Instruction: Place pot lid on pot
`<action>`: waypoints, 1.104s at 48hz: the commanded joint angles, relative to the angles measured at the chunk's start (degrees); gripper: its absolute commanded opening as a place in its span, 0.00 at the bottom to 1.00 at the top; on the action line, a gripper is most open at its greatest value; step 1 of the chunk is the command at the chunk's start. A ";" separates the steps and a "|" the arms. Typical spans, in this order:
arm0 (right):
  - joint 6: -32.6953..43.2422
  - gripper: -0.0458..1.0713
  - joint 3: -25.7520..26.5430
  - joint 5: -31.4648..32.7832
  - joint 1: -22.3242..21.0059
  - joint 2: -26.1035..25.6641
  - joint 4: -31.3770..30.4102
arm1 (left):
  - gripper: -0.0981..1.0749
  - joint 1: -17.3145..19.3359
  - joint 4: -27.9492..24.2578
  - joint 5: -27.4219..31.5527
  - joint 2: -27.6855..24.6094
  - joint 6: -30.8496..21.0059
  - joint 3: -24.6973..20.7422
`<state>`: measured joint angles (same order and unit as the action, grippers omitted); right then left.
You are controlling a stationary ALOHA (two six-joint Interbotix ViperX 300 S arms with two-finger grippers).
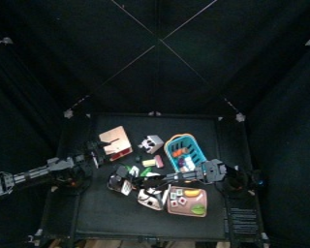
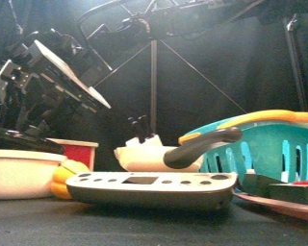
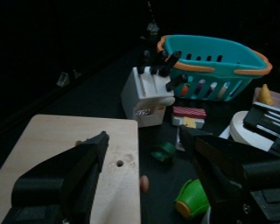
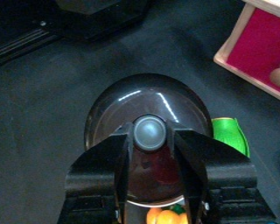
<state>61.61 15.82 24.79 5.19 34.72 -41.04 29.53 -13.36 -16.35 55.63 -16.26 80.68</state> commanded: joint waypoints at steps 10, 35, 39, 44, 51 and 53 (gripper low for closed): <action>-0.09 0.57 1.49 -0.18 -0.09 -1.32 0.26 | 0.92 -0.09 0.09 -0.18 -0.09 0.09 -0.70; -0.09 0.57 1.41 1.41 -0.09 -1.23 0.26 | 0.92 -0.09 0.00 -0.18 -0.09 0.09 -0.62; -0.09 0.57 1.41 1.41 -0.09 -1.14 0.26 | 0.92 -0.09 0.00 -0.18 -0.18 0.09 -0.62; -0.09 0.57 1.41 1.41 -0.09 -1.05 0.26 | 0.92 -0.09 0.00 -0.18 -0.09 0.09 -0.62; -0.09 0.57 1.41 1.41 -0.09 -0.70 0.26 | 0.92 -0.09 0.00 -0.18 -0.09 0.09 -0.62; -0.18 0.58 1.32 1.41 -0.09 -0.53 0.26 | 0.92 -0.09 0.00 -0.18 -0.09 0.09 -0.62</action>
<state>61.52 15.82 26.28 5.19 35.68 -40.69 29.53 -13.45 -16.26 55.63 -16.26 80.68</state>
